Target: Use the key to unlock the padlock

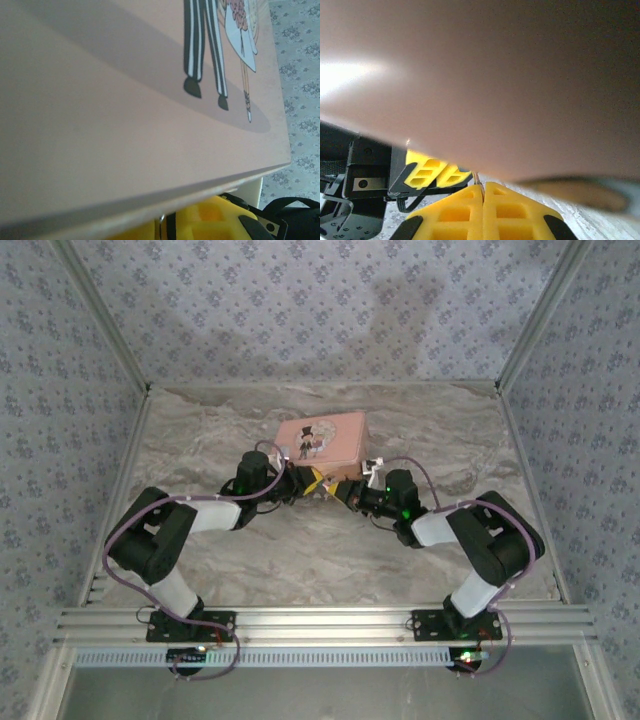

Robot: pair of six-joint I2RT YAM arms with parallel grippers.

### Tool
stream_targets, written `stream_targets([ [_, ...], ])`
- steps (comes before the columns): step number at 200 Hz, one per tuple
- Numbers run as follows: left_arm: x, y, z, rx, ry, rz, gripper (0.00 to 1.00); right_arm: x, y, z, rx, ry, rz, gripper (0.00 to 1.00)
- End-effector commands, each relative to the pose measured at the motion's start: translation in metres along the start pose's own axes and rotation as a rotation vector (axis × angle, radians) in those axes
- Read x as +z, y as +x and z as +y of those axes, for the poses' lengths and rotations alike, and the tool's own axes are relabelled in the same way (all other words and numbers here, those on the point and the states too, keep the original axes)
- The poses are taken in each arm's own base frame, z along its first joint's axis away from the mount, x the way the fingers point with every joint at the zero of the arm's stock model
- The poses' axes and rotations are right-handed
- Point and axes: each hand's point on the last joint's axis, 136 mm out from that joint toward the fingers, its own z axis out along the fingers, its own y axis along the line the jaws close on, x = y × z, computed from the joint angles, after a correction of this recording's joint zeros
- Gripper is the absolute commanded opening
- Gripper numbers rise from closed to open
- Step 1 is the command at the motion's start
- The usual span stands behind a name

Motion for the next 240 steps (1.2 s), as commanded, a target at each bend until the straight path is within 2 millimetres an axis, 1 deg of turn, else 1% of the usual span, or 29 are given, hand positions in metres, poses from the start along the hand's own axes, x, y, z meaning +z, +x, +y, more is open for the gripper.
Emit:
stream_targets([
  [1, -0.004, 0.004, -0.036, 0.037, 0.102, 0.036, 0.05, 0.001, -0.005, 0.006, 0.048, -0.044, -0.008, 0.00],
  [17, -0.004, 0.004, -0.037, 0.040, 0.104, 0.036, 0.05, 0.003, -0.008, 0.011, 0.103, -0.066, -0.004, 0.00],
  [33, -0.004, 0.005, -0.036, 0.038, 0.102, 0.039, 0.05, 0.007, -0.008, 0.011, 0.170, -0.066, 0.014, 0.00],
  [54, -0.003, 0.006, -0.036, 0.039, 0.104, 0.041, 0.05, 0.009, -0.007, 0.014, 0.201, -0.064, 0.020, 0.00],
  [87, -0.001, 0.008, -0.037, 0.041, 0.109, 0.052, 0.04, 0.006, -0.010, 0.008, 0.220, -0.023, -0.001, 0.00],
  [114, -0.001, 0.008, -0.038, 0.042, 0.112, 0.052, 0.04, 0.010, -0.012, 0.006, 0.275, -0.034, 0.008, 0.00],
  [135, 0.000, 0.010, -0.039, 0.044, 0.114, 0.061, 0.04, 0.015, -0.011, 0.007, 0.261, -0.026, 0.020, 0.00],
  [145, 0.001, 0.011, -0.040, 0.046, 0.116, 0.064, 0.04, 0.017, -0.011, 0.013, 0.237, -0.031, 0.026, 0.00],
  [163, 0.002, 0.015, -0.043, 0.052, 0.122, 0.076, 0.03, 0.021, -0.009, 0.016, 0.196, -0.003, 0.038, 0.00],
  [179, 0.004, 0.019, -0.046, 0.057, 0.128, 0.086, 0.02, 0.023, -0.012, 0.018, 0.190, 0.000, 0.022, 0.00],
  [215, 0.005, 0.022, -0.047, 0.057, 0.138, 0.093, 0.01, 0.024, -0.020, 0.015, 0.255, -0.047, -0.030, 0.00],
  [240, 0.005, 0.024, -0.051, 0.064, 0.151, 0.103, 0.00, 0.025, -0.022, 0.005, 0.271, -0.015, -0.056, 0.00],
])
